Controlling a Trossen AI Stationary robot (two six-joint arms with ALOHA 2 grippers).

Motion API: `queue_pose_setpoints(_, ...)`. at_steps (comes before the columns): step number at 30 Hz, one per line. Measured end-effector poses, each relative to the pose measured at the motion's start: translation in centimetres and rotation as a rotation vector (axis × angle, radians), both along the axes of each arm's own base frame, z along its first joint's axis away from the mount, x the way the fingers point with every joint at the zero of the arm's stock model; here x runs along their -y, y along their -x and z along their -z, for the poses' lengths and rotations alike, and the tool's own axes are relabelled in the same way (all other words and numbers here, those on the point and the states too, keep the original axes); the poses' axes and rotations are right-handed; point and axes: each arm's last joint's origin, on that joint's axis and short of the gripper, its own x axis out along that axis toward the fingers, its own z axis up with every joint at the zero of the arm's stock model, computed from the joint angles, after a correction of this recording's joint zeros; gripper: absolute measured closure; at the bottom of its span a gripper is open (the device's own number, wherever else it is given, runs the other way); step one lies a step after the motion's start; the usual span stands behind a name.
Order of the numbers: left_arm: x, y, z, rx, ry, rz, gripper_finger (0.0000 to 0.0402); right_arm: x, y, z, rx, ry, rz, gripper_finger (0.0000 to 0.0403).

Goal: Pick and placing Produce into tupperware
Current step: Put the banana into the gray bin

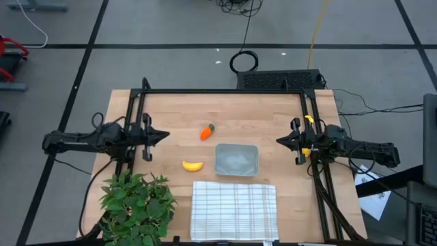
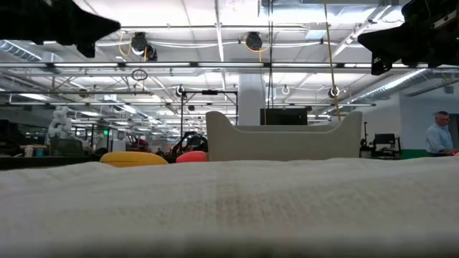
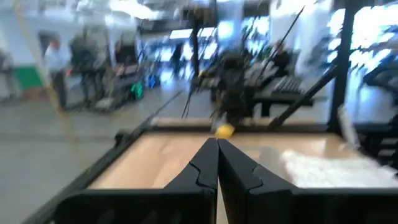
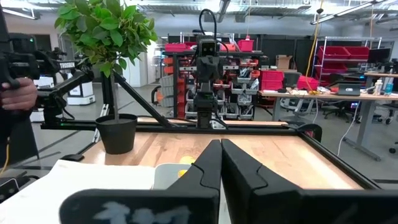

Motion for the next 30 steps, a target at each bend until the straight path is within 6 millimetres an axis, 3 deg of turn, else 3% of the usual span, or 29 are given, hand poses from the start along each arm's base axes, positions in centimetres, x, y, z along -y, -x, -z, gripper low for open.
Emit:
queue_pose_setpoints(5,-0.2,-1.2,-0.2,-0.106,0.069,-0.071,0.0394,0.0,0.0,-0.1,0.012,0.002,0.000,0.0403)
queue_pose_setpoints(14,-0.1,-5.1,1.7,-0.396,0.104,-0.091,0.0394,0.0,0.0,-0.1,0.015,0.002,0.000,0.0403)
queue_pose_setpoints(23,0.3,-8.4,0.2,-0.666,0.163,-0.011,0.0392,0.0,0.0,-0.1,0.016,0.021,0.003,0.0403)
queue_pose_setpoints(30,0.4,-10.2,0.2,-0.783,0.114,0.018,0.0327,0.0,0.0,-0.2,0.016,0.021,0.003,0.0403)
